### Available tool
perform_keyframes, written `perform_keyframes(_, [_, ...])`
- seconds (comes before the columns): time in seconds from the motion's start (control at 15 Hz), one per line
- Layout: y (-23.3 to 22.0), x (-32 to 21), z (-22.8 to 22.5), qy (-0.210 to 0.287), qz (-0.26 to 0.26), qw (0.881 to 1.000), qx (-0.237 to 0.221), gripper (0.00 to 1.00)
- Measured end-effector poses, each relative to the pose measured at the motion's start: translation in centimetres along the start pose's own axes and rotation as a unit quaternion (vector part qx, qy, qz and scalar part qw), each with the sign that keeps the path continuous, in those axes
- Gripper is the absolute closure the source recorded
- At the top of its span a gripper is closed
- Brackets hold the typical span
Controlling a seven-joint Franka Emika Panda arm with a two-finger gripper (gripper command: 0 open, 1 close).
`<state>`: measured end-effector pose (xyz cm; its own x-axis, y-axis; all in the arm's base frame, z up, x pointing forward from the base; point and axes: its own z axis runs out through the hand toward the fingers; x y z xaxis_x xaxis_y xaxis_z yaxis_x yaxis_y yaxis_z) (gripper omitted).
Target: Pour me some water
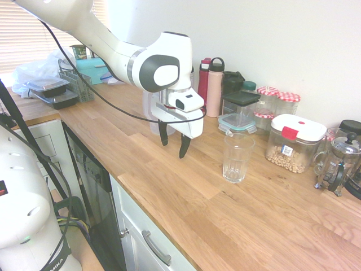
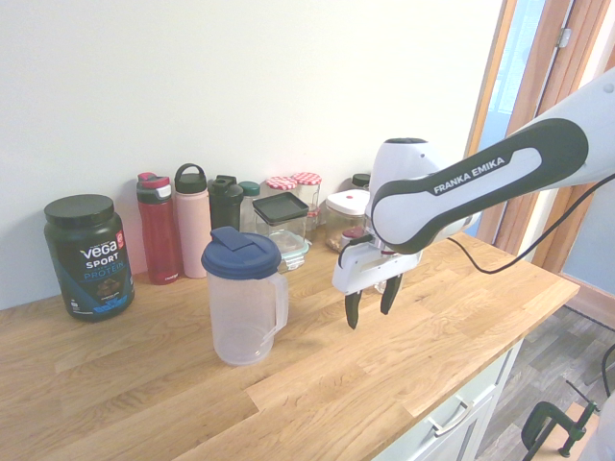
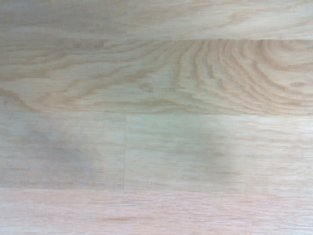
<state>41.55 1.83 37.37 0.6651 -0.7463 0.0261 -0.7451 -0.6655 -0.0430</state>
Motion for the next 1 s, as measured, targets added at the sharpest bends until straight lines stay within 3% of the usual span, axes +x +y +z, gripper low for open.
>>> perform_keyframes(0.33, [-0.9, -1.7, -2.8, 0.018, -0.019, 0.999, 0.019, 0.0])
perform_keyframes(0.67, [-2.8, -11.5, -11.1, 0.073, -0.069, 0.992, 0.074, 0.0])
perform_keyframes(1.0, [-8.2, -16.1, -11.2, 0.13, -0.083, 0.981, 0.12, 0.0])
